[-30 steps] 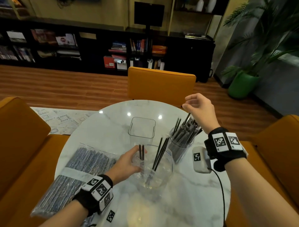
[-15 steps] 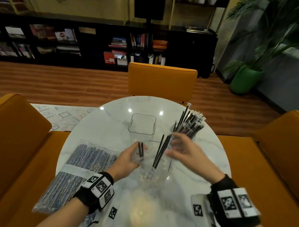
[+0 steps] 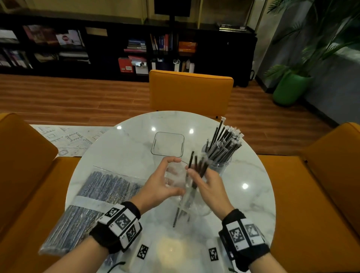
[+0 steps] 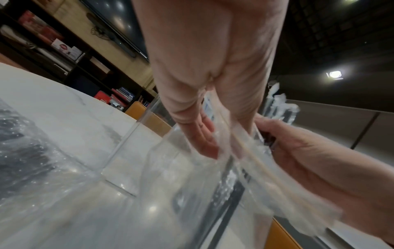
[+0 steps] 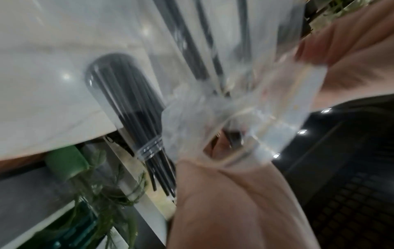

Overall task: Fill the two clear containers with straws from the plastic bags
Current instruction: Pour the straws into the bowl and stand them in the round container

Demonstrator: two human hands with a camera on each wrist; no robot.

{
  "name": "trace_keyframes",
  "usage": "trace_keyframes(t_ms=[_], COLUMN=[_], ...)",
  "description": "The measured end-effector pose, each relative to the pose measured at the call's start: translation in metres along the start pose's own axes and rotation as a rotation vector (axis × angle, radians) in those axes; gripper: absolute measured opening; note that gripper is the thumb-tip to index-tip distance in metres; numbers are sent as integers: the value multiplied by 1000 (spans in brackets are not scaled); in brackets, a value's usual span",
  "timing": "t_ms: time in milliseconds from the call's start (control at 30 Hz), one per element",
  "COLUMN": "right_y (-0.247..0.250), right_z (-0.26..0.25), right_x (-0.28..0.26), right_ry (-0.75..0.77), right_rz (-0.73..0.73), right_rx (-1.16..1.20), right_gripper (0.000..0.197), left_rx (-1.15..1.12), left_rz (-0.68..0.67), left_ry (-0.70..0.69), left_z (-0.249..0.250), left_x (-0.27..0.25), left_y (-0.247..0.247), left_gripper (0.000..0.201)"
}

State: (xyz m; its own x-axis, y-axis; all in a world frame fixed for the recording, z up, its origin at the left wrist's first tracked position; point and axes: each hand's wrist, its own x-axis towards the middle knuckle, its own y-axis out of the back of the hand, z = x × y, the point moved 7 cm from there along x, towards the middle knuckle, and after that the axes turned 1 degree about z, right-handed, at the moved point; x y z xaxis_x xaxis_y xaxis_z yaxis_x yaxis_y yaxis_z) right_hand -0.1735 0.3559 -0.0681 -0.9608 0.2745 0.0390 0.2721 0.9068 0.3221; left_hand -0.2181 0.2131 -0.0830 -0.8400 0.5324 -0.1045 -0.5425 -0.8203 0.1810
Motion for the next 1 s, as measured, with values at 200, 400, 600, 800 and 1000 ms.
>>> trace_keyframes(t_ms=[200,400,600,800,1000], right_y=[84,145,110,95,112], right_z=[-79,-150,-76,-48,-125], right_x=[28,60,88,93,42], right_ry=[107,405,170,-47,384], right_rz=[215,440,415,239,595], right_rx=[255,298,94,-173,-378], right_gripper=[22,18,17,41,40], left_rx=[39,198,221,123,23], left_rz=[-48,-136,-128,32,91], left_ry=[245,426,433,350,214], left_z=[-32,-56,-59,-49,-26], left_x=[-5,-7,-8,-3,1], left_y=[6,-2,6,11,5], left_gripper=[63,94,75,41,24])
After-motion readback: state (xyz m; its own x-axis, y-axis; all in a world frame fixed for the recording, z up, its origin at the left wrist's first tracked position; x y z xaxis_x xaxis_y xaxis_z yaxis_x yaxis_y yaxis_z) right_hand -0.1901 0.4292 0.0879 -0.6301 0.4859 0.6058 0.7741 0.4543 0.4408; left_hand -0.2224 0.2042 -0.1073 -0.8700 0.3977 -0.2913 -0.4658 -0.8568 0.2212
